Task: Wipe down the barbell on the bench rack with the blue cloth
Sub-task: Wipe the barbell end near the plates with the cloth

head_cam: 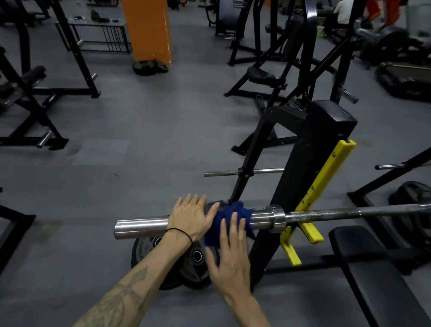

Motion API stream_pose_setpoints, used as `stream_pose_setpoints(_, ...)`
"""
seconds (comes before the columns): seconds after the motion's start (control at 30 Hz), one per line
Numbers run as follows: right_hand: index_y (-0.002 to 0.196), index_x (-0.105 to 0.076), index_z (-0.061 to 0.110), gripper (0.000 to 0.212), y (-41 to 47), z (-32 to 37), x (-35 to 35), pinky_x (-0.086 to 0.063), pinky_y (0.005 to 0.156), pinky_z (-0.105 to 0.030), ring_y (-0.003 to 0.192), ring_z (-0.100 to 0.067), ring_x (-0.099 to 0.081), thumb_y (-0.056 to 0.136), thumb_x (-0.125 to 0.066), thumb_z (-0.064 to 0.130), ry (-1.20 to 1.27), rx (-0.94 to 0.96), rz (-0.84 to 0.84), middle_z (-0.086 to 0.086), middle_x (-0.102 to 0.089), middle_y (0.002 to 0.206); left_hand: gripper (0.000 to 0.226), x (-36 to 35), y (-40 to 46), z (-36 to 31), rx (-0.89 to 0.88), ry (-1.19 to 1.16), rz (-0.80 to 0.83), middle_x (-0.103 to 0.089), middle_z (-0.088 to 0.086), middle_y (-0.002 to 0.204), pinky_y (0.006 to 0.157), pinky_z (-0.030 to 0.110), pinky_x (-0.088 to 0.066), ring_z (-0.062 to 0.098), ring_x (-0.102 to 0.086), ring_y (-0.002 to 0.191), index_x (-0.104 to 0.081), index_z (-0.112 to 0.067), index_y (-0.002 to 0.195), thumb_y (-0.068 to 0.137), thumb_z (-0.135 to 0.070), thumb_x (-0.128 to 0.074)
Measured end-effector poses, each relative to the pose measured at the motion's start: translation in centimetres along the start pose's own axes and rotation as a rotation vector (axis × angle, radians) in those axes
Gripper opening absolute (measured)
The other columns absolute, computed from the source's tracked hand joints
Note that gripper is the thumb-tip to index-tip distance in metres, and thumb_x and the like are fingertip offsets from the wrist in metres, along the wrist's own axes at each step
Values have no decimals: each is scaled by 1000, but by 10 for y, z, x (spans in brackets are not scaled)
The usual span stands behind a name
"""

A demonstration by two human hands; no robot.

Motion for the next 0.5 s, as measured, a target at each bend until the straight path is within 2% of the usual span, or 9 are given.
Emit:
stream_pose_setpoints(0.07, 164, -22, 12, 75, 1, -1, 1, -14, 127, -46, 160, -30, -9, 103, -48, 45, -110, 180, 53, -10, -10, 173, 73, 0, 4, 2, 12, -43, 31, -41, 7, 157, 123, 44, -18, 25, -30, 149, -37, -20, 154, 101, -65, -17)
stream_pose_setpoints(0.1, 164, -23, 12, 73, 4, -11, 6, -16, 126, -49, 160, -29, -11, 103, -47, 44, -164, 202, 47, -10, -10, 173, 73, 1, 6, 4, 18, -61, 44, -41, 8, 157, 123, 44, -17, 25, -29, 149, -37, -20, 154, 101, -65, -17)
stream_pose_setpoints(0.17, 164, -23, 13, 69, 9, -27, 16, -16, 126, -51, 160, -30, -10, 105, -44, 42, -136, 55, -1, -8, -9, 174, 71, 4, 11, 5, 28, -103, 54, -41, 8, 157, 124, 45, -15, 26, -29, 149, -38, -20, 154, 101, -64, -18)
stream_pose_setpoints(0.23, 165, -20, 13, 72, 7, -22, 12, -7, 128, -45, 160, -31, -5, 105, -42, 47, -51, -79, -29, -8, -7, 174, 70, 6, 15, 6, 39, -145, 49, -42, 8, 156, 124, 45, -14, 25, -29, 149, -39, -19, 153, 102, -62, -19)
stream_pose_setpoints(0.3, 165, -19, 12, 76, 2, -10, 7, -3, 129, -41, 160, -31, -5, 103, -44, 50, -64, 32, 12, -10, -8, 174, 68, 9, 17, 6, 46, -161, 14, -45, 8, 154, 124, 45, -13, 24, -30, 148, -43, -18, 151, 103, -60, -20)
stream_pose_setpoints(0.37, 164, -23, 12, 73, 2, -19, 11, -13, 127, -47, 160, -30, -11, 103, -46, 46, -149, 164, 35, -10, -11, 173, 65, 12, 20, 8, 46, -160, -43, -49, 6, 152, 123, 43, -14, 22, -33, 147, -48, -16, 147, 104, -57, -22)
stream_pose_setpoints(0.43, 164, -23, 12, 71, 3, -32, 18, -18, 124, -52, 159, -32, -12, 103, -47, 42, -147, 92, 1, -10, -11, 173, 61, 15, 24, 9, 44, -157, -112, -54, 4, 147, 123, 41, -16, 21, -37, 144, -54, -16, 142, 105, -54, -23)
stream_pose_setpoints(0.5, 164, -20, 12, 76, -1, -27, 11, -13, 127, -49, 159, -34, -9, 103, -48, 46, -87, 12, -3, -10, -9, 173, 63, 20, 25, 8, 35, -143, -191, -63, 3, 136, 120, 40, -21, 21, -45, 139, -63, -16, 131, 104, -52, -20)
Point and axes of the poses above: each hand's wrist, its own y-axis towards the middle knuckle, its own x-axis out of the back of the hand, z = x × y, the point moved 7 cm from there along y, towards the middle knuckle
